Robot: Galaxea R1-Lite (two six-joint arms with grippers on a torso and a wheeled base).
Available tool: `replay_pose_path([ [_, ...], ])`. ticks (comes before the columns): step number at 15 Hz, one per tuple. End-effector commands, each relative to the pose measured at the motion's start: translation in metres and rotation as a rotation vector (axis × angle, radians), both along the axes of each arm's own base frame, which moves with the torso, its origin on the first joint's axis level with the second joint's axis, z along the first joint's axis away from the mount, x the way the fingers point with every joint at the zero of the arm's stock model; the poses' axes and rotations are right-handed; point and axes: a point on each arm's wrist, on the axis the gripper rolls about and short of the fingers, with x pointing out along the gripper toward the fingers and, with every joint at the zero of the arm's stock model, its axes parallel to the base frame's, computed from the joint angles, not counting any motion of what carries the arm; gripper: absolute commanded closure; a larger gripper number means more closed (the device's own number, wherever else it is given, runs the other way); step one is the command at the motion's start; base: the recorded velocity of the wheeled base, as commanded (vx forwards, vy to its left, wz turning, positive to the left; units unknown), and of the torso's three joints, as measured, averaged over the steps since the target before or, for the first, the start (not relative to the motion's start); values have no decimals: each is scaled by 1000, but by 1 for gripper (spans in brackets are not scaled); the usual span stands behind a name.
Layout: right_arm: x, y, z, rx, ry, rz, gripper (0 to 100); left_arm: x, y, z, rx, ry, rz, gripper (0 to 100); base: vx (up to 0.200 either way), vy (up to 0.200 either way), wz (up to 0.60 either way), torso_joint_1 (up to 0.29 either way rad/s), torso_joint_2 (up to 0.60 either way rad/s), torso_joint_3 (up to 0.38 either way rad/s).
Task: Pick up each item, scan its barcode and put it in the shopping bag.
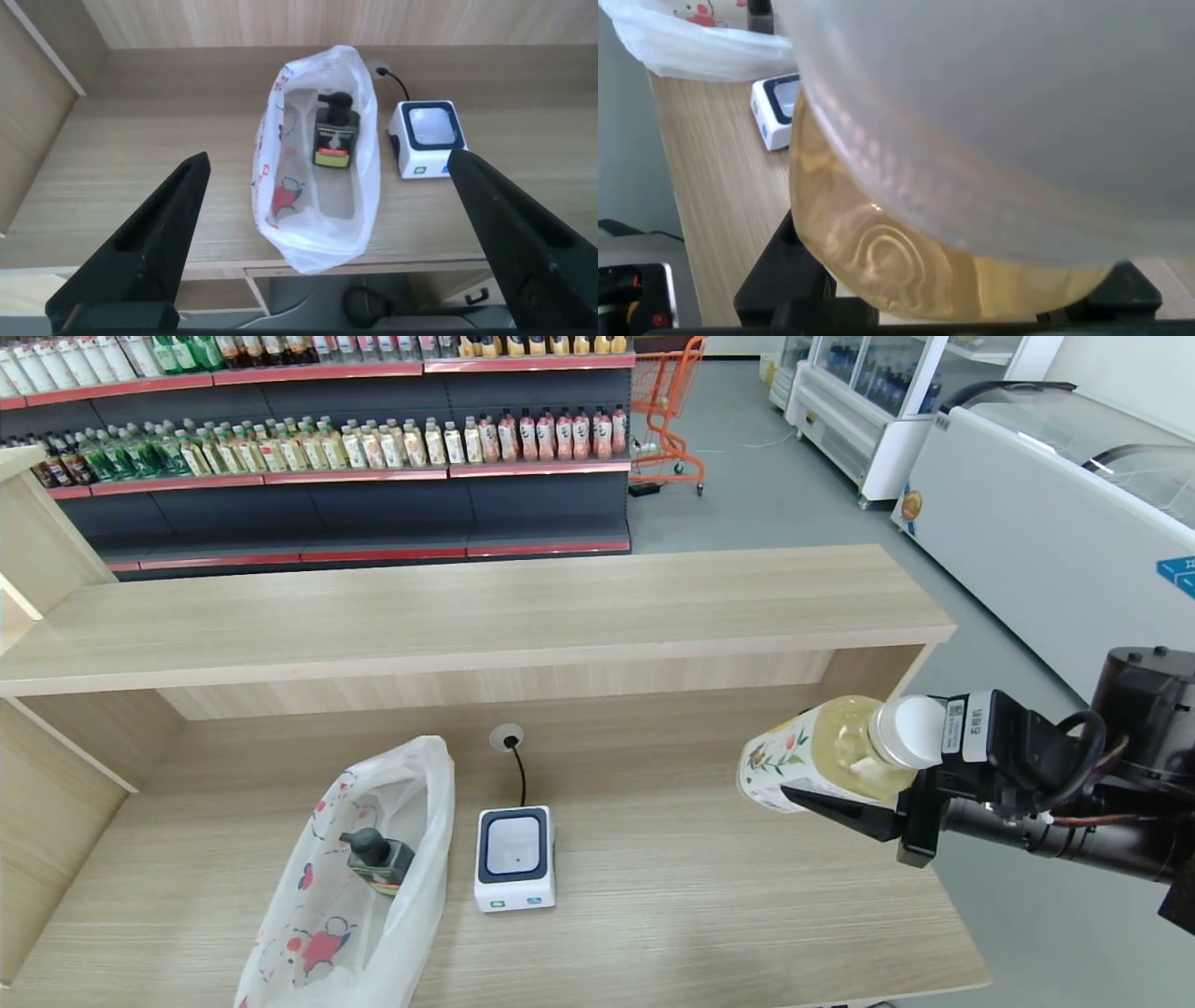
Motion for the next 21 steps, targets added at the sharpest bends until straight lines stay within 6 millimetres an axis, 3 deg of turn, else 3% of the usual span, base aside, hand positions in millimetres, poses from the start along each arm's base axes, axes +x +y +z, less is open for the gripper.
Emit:
replay_pose_path([
  [1, 3, 0, 2, 9, -1, -7, 100, 0, 0, 0, -5, -1, 1, 0, 0, 200, 0, -12, 2, 2],
  [9, 23, -29, -18, 8, 92, -74, 100, 0, 0, 0, -5, -1, 1, 0, 0, 200, 0, 5, 3, 3],
  [13, 33, -33, -30, 9, 141, -51, 100, 0, 0, 0, -1, -1, 1, 0, 0, 200, 0, 1, 4, 1],
  [17, 41, -35, -39, 13, 141, -46, 100, 0, 0, 0, 12, 1, 0, 0, 0, 0, 0, 0, 0, 0],
  [21, 55, -41, -65, 36, 45, 9, 100, 0, 0, 0, 12, -1, 0, 0, 0, 0, 0, 0, 0, 0],
])
